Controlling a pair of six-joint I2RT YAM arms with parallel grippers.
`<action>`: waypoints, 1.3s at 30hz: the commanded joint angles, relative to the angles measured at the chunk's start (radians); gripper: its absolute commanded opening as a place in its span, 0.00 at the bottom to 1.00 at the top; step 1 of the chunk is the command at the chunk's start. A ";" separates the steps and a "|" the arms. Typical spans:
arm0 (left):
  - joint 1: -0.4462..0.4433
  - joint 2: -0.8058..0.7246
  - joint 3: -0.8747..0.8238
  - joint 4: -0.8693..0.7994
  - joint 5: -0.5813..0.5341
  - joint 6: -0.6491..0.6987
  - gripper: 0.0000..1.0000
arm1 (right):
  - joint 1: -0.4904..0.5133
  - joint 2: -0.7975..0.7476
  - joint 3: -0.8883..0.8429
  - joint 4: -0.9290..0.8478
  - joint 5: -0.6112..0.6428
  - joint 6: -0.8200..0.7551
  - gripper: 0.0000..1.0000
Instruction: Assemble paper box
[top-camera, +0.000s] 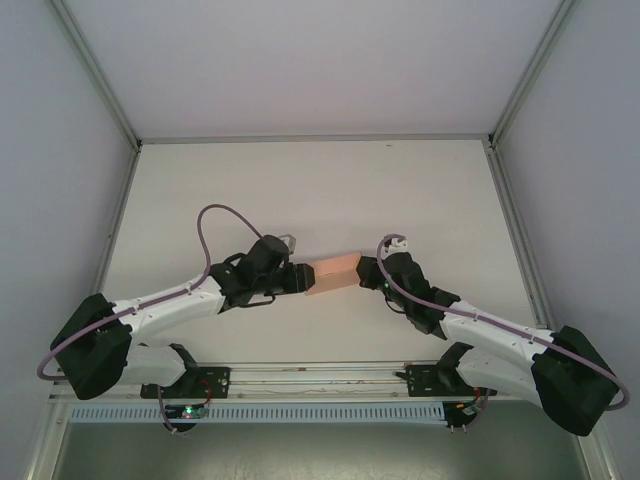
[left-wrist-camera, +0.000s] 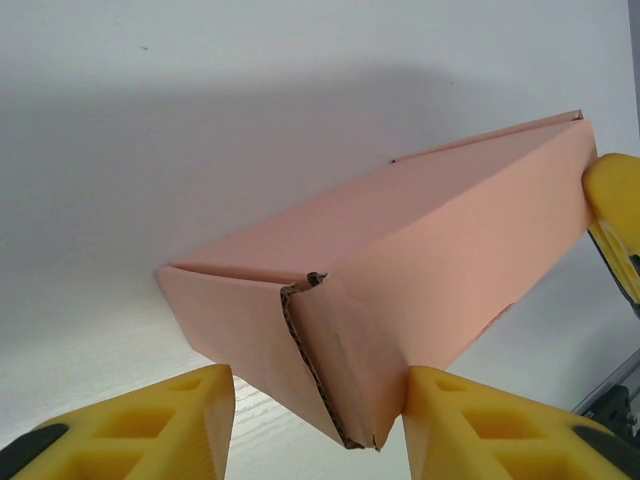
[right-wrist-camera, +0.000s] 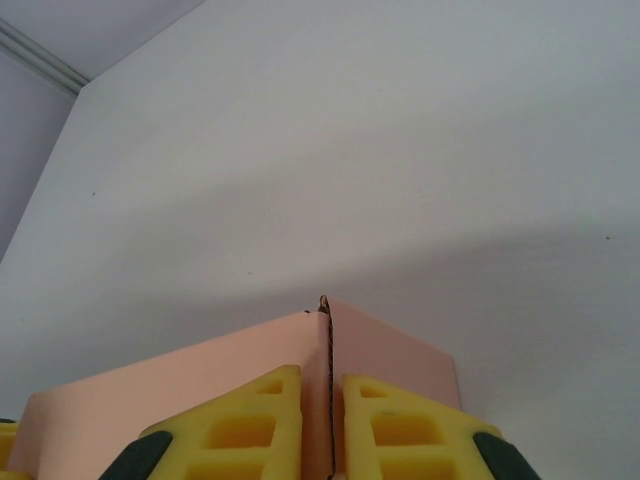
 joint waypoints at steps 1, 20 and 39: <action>0.036 0.044 -0.016 -0.195 -0.040 0.036 0.49 | -0.018 0.070 -0.049 -0.245 -0.014 -0.024 0.11; 0.131 -0.049 0.059 -0.145 0.042 0.041 0.65 | -0.016 0.130 -0.006 -0.260 -0.014 0.005 0.05; 0.156 -0.070 -0.003 -0.169 0.050 0.036 0.55 | -0.014 0.131 0.004 -0.262 -0.014 0.001 0.04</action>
